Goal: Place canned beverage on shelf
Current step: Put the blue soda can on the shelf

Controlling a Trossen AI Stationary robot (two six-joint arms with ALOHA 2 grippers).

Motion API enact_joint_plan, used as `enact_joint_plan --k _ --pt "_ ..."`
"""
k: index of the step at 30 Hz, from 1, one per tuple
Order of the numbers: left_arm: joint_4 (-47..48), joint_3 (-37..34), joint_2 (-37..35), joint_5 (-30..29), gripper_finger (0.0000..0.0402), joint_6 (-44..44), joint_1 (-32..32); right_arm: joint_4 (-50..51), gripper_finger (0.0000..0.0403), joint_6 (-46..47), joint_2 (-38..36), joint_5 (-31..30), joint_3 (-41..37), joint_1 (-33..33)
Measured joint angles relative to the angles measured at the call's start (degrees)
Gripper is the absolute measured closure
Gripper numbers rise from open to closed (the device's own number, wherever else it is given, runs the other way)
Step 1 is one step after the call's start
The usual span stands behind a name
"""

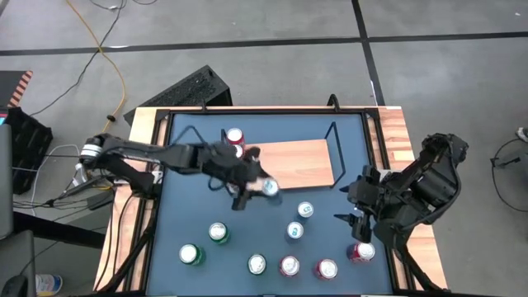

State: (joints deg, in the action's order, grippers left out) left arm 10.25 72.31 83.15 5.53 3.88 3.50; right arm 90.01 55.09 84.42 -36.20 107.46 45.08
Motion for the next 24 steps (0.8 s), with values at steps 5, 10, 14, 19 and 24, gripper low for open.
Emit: enact_joint_plan --k 5,10,14,19,24 --pt "2.87 0.02 -3.37 5.24 0.0193 4.01 -8.18 -0.04 0.0078 -0.06 0.00 0.02 0.00 -2.17" --pt "4.96 0.02 -3.86 14.46 0.0193 9.40 -16.55 -0.06 0.0078 -0.05 0.00 0.02 0.00 -4.63" --pt "5.53 0.02 -2.60 20.75 0.0193 14.09 -22.82 -0.26 0.0078 -0.06 0.00 0.04 0.00 -7.00" --pt "8.22 0.07 -1.87 23.10 0.0193 20.49 -29.86 -0.86 0.0078 -0.06 0.00 0.04 0.00 -10.06" --pt "7.88 0.13 0.79 31.51 0.0193 22.34 -35.21 -0.96 0.0078 -1.48 0.39 0.06 0.00 -12.39"
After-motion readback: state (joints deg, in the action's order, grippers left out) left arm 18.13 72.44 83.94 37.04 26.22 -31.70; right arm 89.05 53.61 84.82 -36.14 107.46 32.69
